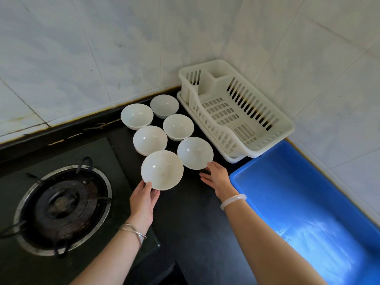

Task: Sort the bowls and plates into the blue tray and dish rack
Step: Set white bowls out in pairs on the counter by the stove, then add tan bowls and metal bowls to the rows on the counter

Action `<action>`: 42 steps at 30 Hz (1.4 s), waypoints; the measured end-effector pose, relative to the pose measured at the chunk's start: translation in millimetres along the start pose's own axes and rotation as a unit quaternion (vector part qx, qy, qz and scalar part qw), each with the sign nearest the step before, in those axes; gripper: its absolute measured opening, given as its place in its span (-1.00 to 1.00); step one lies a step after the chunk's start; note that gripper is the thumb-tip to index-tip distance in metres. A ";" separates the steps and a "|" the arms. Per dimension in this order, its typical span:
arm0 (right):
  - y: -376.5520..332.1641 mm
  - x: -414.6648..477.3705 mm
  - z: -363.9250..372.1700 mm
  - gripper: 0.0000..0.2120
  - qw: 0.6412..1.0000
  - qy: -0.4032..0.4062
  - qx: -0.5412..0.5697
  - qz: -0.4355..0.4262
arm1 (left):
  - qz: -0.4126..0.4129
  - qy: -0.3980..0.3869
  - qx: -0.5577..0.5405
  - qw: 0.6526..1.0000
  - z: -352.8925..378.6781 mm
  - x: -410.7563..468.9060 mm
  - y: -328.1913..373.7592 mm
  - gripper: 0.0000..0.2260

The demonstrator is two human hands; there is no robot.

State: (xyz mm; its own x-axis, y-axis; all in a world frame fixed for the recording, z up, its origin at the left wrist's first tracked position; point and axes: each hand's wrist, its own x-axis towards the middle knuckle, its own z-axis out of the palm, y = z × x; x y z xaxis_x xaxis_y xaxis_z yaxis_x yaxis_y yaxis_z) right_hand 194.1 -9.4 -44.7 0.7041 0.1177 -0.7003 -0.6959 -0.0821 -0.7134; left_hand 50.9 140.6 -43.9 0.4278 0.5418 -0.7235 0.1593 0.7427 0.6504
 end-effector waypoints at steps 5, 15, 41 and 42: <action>7.4 -21.0 -17.4 -0.66 0.998 -0.005 -0.053 -0.036 | 0.022 -0.023 0.054 0.998 0.3 -19.6 -14.7 -0.59; 50.3 -118.2 -133.3 -0.84 0.953 0.119 -0.231 -0.155 | 0.012 -0.243 0.303 0.921 27.7 -114.5 -94.9 -0.84; 206.5 -279.9 -277.8 -0.94 0.812 0.458 -0.350 -0.092 | 0.308 -0.436 0.641 0.551 40.6 -241.9 -229.4 -0.75; 206.1 -279.9 -277.3 -0.95 0.808 0.459 -0.357 -0.093 | 0.307 -0.436 0.640 0.553 39.7 -242.0 -229.5 -0.76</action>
State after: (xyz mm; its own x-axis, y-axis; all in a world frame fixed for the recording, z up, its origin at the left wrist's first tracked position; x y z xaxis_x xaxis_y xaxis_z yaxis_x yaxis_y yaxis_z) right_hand -107.1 -333.7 -2.5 0.8234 -0.5633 -0.0680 -0.5377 -0.7364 -0.4107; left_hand -53.9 -176.7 -8.8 0.9288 -0.2733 -0.2504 0.0057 -0.6649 0.7469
